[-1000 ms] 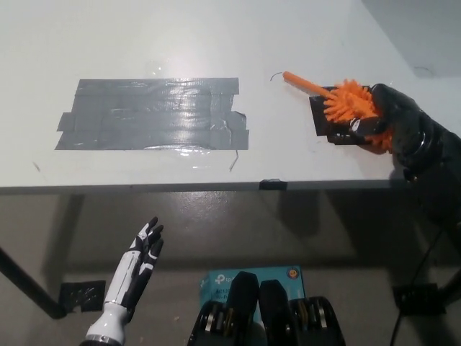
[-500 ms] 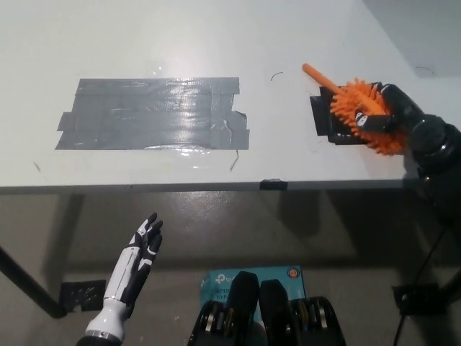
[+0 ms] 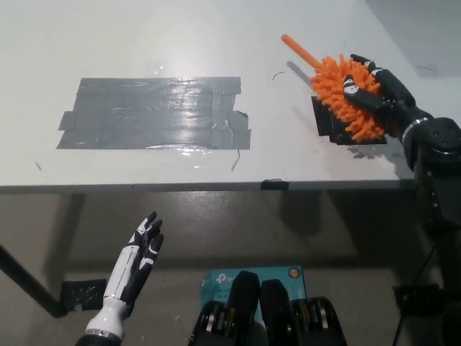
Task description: An orange duster is kept infront of the robot in the middle of the table and the robot extends its right arm to grab the duster, picks it up and hands it to a person
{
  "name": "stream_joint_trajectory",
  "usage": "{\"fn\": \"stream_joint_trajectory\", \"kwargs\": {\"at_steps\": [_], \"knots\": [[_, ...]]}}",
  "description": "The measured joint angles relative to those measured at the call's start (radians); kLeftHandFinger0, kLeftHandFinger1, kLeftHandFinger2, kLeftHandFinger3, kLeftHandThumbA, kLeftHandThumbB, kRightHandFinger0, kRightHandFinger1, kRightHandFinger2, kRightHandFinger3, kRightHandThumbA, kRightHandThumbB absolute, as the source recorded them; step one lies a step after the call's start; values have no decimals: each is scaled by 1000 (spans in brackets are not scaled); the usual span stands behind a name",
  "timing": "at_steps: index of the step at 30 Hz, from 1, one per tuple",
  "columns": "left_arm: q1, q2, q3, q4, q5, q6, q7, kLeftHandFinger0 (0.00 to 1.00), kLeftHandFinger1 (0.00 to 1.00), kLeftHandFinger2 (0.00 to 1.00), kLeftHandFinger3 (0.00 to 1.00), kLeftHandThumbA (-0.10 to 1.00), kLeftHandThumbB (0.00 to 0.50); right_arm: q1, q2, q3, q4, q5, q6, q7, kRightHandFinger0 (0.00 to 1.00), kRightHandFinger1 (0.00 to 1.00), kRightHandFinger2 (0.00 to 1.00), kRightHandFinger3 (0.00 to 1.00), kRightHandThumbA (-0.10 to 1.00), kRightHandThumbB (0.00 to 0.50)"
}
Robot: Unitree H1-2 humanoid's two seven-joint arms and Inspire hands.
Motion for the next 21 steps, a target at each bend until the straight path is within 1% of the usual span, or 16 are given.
{"fn": "stream_joint_trajectory", "kwargs": {"at_steps": [2,4,5,7,8,10,13,15,16,17,18,19,20,21], "knots": [[-2,0,1,1,0,0,0,973,1000,1000,1000,893,116,1,14,-22,-11,28,14,5,0,578,962,1000,-100,144],[-6,0,1,1,0,0,0,968,1000,1000,1000,890,107,1,25,-37,-22,56,26,8,0,577,956,1000,-100,139],[-7,0,1,1,-1,0,0,966,1000,1000,1000,891,105,1,29,-42,-26,67,31,9,0,557,935,1000,-100,148],[-10,0,2,1,-1,0,0,961,1000,1000,1000,895,104,1,38,-55,-37,92,46,10,0,500,927,1000,-100,166],[-10,0,2,1,-1,0,0,958,1000,1000,1000,898,103,1,38,-57,-38,96,48,10,0,498,888,1000,-100,164],[-11,1,2,3,0,0,0,956,1000,1000,1000,900,101,1,54,-85,-56,128,68,10,0,484,844,1000,-100,125],[-11,0,2,6,0,0,0,955,1000,1000,1000,895,97,1,89,-143,-68,188,93,10,0,430,796,1000,-100,142],[-11,0,2,8,0,0,0,954,1000,1000,1000,892,95,1,112,-174,-65,223,104,9,0,430,775,1000,-100,142],[-11,0,2,8,0,0,0,953,1000,1000,1000,890,95,1,118,-183,-64,233,106,9,3,447,786,1000,-100,158],[-11,0,2,8,0,0,0,953,1000,1000,1000,889,96,1,127,-194,-62,246,109,8,1,433,766,1000,-100,166],[-11,0,2,9,0,0,0,953,1000,1000,1000,888,98,1,144,-210,-57,270,114,7,0,387,721,899,-100,167],[-11,0,2,9,0,0,0,953,1000,1000,1000,886,98,1,151,-217,-53,283,116,5,0,364,704,876,-100,163],[-11,0,2,9,0,0,0,954,1000,1000,1000,884,96,1,163,-229,-48,302,118,3,0,316,667,880,-100,175],[-11,0,2,9,0,0,0,954,1000,1000,1000,883,96,2,175,-239,-43,320,122,1,0,311,666,881,-100,175]]}}
